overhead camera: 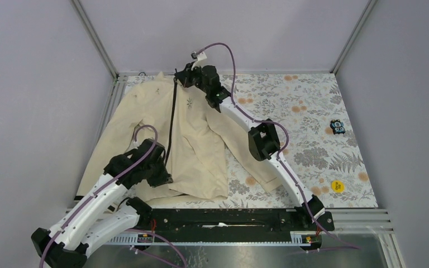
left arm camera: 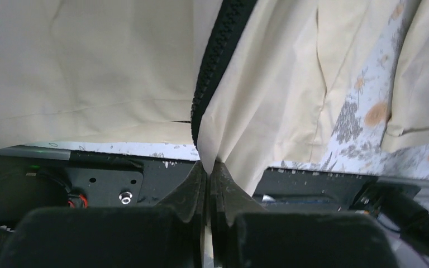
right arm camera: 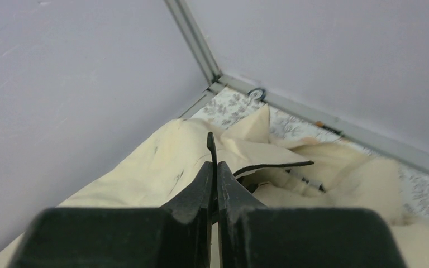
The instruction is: Zip up the jacket
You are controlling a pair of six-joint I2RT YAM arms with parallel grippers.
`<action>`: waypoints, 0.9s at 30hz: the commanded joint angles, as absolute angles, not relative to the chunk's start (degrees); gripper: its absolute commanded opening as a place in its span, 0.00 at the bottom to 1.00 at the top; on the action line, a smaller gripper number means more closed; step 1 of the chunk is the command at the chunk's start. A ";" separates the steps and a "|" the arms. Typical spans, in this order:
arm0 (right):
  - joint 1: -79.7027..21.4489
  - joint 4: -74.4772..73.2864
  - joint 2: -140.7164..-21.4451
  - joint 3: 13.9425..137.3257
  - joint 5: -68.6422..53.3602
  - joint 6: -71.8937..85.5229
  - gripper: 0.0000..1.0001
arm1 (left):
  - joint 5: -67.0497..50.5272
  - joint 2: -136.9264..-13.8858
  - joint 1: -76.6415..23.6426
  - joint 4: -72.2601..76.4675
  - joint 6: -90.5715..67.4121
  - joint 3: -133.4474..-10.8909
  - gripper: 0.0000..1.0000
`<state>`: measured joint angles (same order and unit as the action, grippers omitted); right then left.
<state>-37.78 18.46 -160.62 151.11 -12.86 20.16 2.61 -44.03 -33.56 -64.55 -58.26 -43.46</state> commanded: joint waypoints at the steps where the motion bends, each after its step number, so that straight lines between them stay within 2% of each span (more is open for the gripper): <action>1: -34.17 32.26 -159.88 156.65 -5.19 11.98 0.00 | -7.08 -48.09 -37.84 -73.29 -51.62 -46.22 0.00; 3: -33.63 34.95 -159.26 155.64 -5.35 10.26 0.00 | -8.61 -51.91 -40.93 -73.13 -50.91 -46.40 0.00; 7: -32.70 37.55 -159.24 155.61 -8.14 12.50 0.00 | -11.67 -54.66 -40.81 -65.97 -48.68 -47.75 0.00; 8: -32.92 38.49 -159.05 154.53 -9.17 13.06 0.00 | -11.95 -55.46 -40.78 -63.47 -48.01 -48.67 0.08; 9: -33.21 39.88 -158.91 153.42 -10.28 13.50 0.00 | -12.22 -56.47 -40.78 -61.29 -47.40 -49.69 0.23; 12: -33.85 40.95 -158.62 151.34 -13.14 14.17 0.00 | -11.61 -59.01 -40.62 -56.24 -45.00 -53.14 0.85; 13: -33.95 42.14 -158.18 149.42 -13.30 15.36 0.00 | -11.03 -59.52 -40.35 -55.00 -43.79 -54.42 0.97; 19: -34.63 44.54 -156.04 142.63 -16.32 19.28 0.00 | -1.53 -65.41 -30.96 -51.65 -35.57 -68.58 0.99; 24: -35.10 48.53 -150.49 133.66 -18.20 20.84 0.00 | 10.43 -73.28 -22.25 -40.41 -33.46 -75.93 0.99; 27: -35.15 48.69 -149.03 131.82 -20.08 21.60 0.00 | 9.02 -77.81 -17.02 -32.49 -32.62 -76.10 0.99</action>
<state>-34.50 41.87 -157.80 133.05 -16.19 19.70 3.95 -73.14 -22.06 -44.58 -35.94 -74.78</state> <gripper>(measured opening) 0.069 0.986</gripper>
